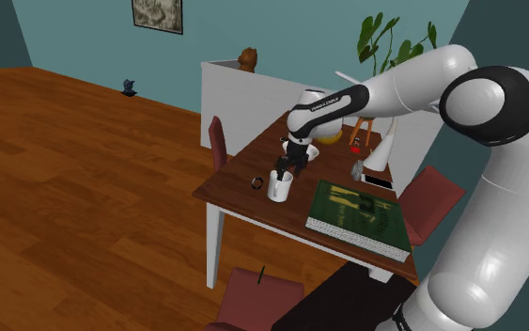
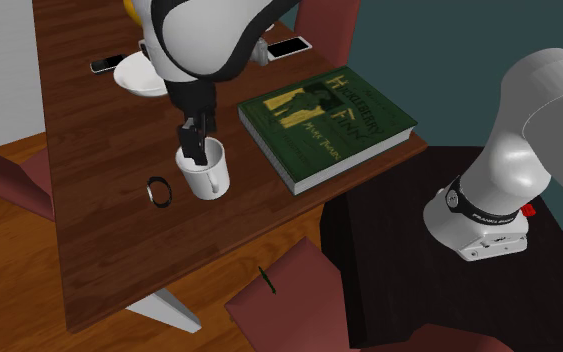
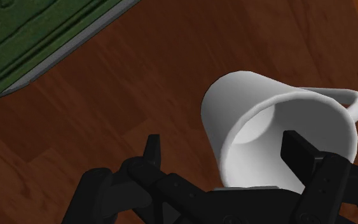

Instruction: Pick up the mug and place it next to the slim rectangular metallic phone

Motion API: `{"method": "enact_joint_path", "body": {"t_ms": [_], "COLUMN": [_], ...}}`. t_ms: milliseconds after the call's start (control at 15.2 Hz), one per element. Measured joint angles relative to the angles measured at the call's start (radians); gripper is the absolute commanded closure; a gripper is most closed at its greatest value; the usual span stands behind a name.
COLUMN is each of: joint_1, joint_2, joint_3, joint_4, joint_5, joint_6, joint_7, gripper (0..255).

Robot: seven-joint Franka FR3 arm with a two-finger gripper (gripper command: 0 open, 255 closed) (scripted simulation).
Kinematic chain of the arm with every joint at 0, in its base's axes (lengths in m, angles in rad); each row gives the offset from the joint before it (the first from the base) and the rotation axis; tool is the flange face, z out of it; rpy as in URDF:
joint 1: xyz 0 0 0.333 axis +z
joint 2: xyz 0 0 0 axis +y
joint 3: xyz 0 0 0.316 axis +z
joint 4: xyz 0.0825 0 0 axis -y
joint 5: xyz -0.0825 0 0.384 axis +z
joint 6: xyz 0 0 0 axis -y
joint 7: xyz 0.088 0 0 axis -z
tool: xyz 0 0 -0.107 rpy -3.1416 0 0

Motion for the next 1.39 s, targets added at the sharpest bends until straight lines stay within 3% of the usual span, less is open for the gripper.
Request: {"method": "enact_joint_path", "body": {"t_ms": [462,528,1386], "joint_1": [0.000,0.000,0.000], "joint_2": [0.011,0.011,-0.005], "joint_3": [0.001,0.001,0.000], "joint_4": [-0.010,-0.010,-0.001], "joint_5": [0.003,0.003,-0.001], "joint_6": [0.021,0.021,-0.004], "joint_7": [-0.003,-0.003,0.000], "gripper": [0,255,255]}}
